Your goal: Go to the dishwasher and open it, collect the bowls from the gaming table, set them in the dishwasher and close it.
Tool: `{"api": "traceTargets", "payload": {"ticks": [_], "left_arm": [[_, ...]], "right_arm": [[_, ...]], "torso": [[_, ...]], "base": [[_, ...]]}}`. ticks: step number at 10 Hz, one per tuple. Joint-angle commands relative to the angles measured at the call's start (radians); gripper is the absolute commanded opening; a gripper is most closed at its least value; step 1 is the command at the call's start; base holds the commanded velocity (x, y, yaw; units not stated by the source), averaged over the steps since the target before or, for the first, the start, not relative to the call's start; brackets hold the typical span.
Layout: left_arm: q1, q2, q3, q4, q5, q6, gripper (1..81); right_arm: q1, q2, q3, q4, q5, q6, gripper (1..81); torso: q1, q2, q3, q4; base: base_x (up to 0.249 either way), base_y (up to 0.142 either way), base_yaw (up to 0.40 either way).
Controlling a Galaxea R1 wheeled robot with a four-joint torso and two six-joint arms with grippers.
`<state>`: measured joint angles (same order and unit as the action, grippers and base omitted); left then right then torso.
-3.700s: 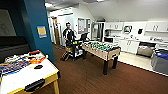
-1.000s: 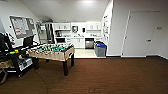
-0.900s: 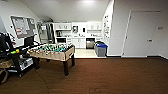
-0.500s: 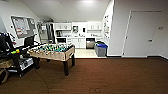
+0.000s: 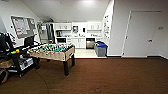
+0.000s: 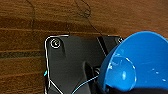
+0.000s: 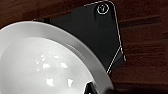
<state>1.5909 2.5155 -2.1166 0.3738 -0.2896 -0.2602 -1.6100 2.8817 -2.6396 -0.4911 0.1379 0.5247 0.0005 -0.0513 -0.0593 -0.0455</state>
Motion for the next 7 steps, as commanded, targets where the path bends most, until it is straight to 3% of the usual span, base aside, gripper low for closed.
{"api": "traceTargets", "payload": {"ticks": [1, 7], "left_arm": [[-0.042, -0.032, 0.012, 0.014, 0.023, 0.003, 1.0], [-0.042, -0.032, 0.013, 0.014, 0.024, 0.003, 1.0]], "right_arm": [[0.038, -0.017, 0.0, -0.009, -0.032, 0.003, 1.0], [0.038, -0.019, 0.001, -0.011, -0.032, 0.001, 1.0]], "torso": [[0.0, 0.0, 0.0, 0.0], [0.0, -0.001, 0.0, 0.0]], "base": [[0.101, 0.0, 0.0], [0.13, 0.0, 0.0]]}}
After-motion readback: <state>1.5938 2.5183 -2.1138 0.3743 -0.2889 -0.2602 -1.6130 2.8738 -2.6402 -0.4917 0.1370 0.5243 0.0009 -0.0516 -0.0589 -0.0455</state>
